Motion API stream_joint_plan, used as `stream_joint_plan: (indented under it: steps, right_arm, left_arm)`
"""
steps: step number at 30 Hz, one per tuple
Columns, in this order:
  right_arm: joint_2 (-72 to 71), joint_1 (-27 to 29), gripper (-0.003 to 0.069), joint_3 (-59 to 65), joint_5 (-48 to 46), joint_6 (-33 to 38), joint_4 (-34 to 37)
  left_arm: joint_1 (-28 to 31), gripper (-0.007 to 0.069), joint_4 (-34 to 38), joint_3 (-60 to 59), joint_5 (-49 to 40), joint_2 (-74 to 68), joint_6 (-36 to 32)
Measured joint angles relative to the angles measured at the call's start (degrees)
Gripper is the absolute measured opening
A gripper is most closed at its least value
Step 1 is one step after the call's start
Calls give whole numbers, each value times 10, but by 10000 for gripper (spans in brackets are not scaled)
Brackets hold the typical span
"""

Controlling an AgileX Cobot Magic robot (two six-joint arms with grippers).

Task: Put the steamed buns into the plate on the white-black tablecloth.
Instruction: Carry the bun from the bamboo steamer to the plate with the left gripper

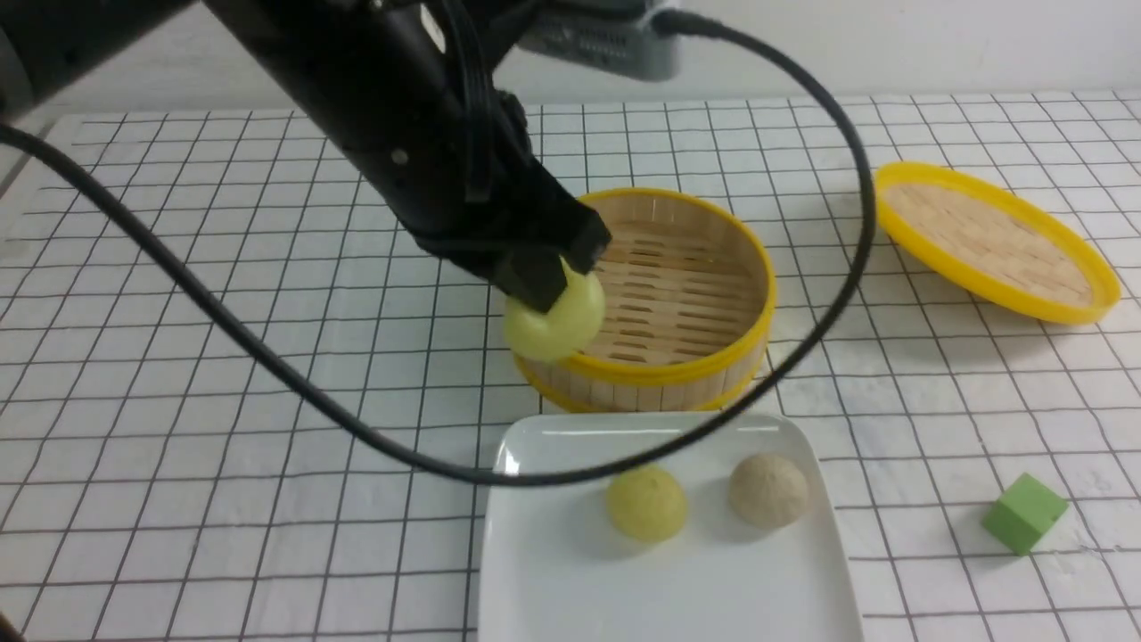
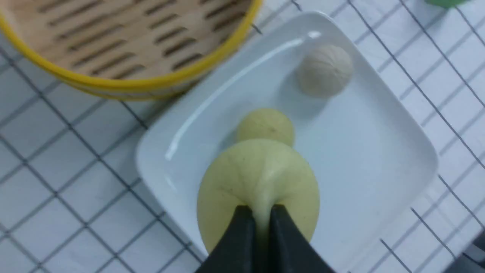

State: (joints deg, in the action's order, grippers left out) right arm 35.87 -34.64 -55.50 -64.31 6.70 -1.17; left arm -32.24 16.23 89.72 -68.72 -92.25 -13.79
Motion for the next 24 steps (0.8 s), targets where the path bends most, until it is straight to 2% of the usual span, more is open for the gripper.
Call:
stream_joint_plan:
  steps: [3, 12, 20, 24]
  right_arm:
    - [0, 0, 472, 0, 0, 0, 0]
    - [0, 0, 472, 0, 0, 0, 0]
    - [0, 0, 472, 0, -1, 0, 1]
    - [0, 0, 472, 0, -3, 0, 2]
  left_arm:
    - [0, 24, 37, -69, 22, -6, -34]
    - [0, 26, 100, -236, 195, -37, -147]
    - [0, 30, 86, -255, 302, -64, -174]
    - [0, 30, 64, -255, 315, -73, -174]
